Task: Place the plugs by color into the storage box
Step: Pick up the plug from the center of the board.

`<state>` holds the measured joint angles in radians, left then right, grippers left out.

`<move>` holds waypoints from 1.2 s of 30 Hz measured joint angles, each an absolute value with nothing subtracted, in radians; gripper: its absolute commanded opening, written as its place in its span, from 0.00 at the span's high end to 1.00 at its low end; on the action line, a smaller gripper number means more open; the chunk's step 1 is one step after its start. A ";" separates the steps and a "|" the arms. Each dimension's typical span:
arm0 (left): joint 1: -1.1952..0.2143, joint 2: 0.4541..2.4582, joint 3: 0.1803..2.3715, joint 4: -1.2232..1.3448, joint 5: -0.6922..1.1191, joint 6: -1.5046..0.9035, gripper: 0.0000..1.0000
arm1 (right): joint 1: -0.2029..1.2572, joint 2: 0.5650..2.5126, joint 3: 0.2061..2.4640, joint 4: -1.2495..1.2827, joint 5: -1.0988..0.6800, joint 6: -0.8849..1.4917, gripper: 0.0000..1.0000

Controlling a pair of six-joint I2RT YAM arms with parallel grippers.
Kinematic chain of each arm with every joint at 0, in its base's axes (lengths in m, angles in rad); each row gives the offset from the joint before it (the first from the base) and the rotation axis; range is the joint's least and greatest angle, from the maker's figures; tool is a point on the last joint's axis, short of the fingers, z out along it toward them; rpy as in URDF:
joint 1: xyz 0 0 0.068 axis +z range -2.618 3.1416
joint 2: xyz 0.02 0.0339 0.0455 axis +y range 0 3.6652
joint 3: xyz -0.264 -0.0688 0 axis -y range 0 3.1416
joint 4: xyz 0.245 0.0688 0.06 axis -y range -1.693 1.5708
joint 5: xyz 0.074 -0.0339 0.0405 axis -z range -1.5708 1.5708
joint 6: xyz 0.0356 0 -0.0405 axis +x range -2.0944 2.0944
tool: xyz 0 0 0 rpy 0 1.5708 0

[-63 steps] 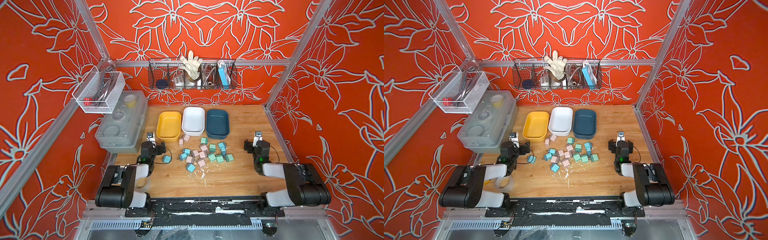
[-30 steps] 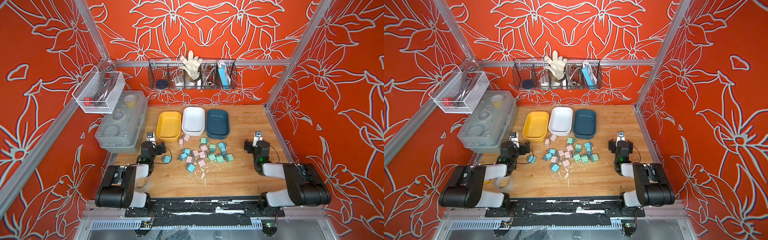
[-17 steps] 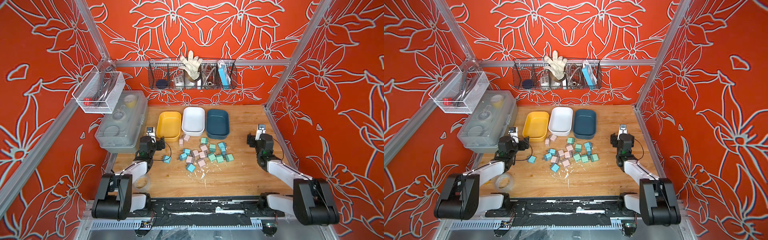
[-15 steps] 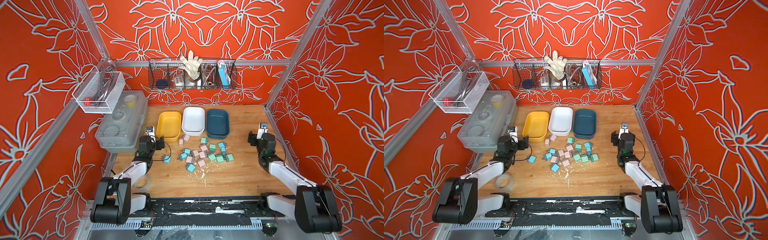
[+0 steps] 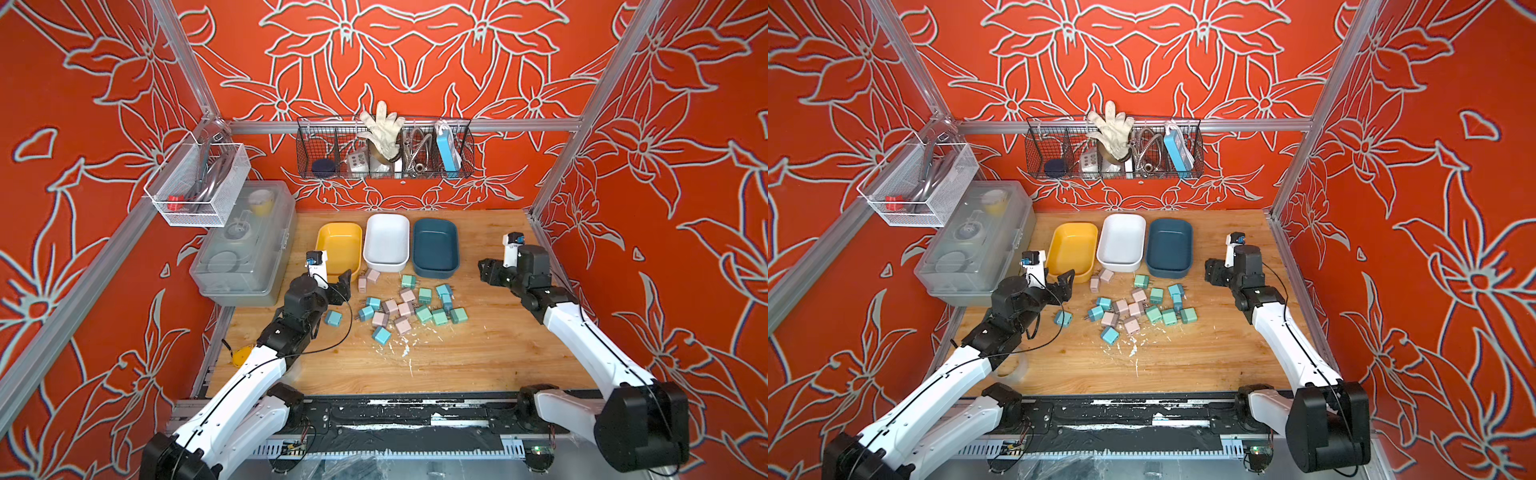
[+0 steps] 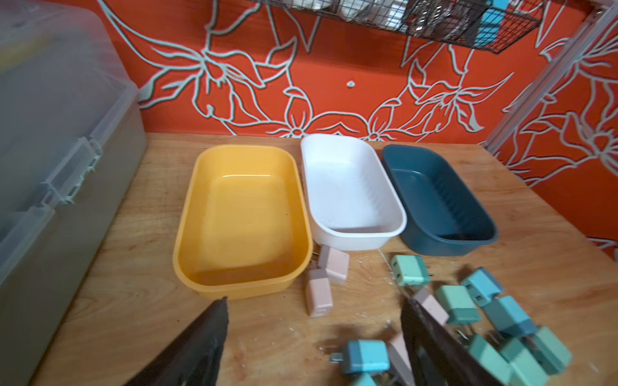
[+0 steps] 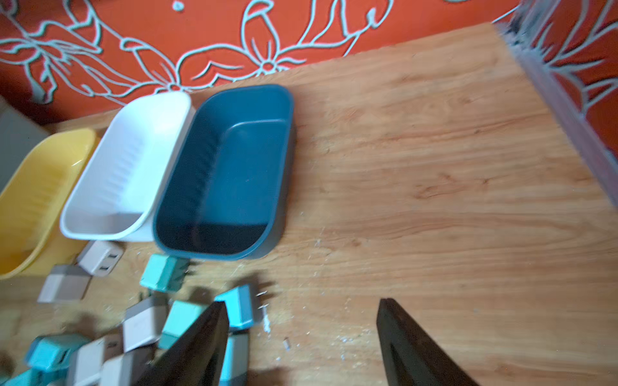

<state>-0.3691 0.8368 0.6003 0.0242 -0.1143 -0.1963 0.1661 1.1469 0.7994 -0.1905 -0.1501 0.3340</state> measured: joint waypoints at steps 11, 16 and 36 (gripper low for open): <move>-0.601 0.928 0.861 -0.413 0.158 -0.162 0.22 | 0.296 1.084 0.798 -0.401 -0.213 0.350 0.28; -0.664 0.919 0.841 -0.528 0.193 -0.052 0.22 | 0.332 1.119 0.798 -0.450 -0.221 0.346 0.34; -0.681 0.845 0.732 -0.594 0.205 0.134 0.21 | 0.444 1.379 0.814 -0.480 -0.124 0.334 0.30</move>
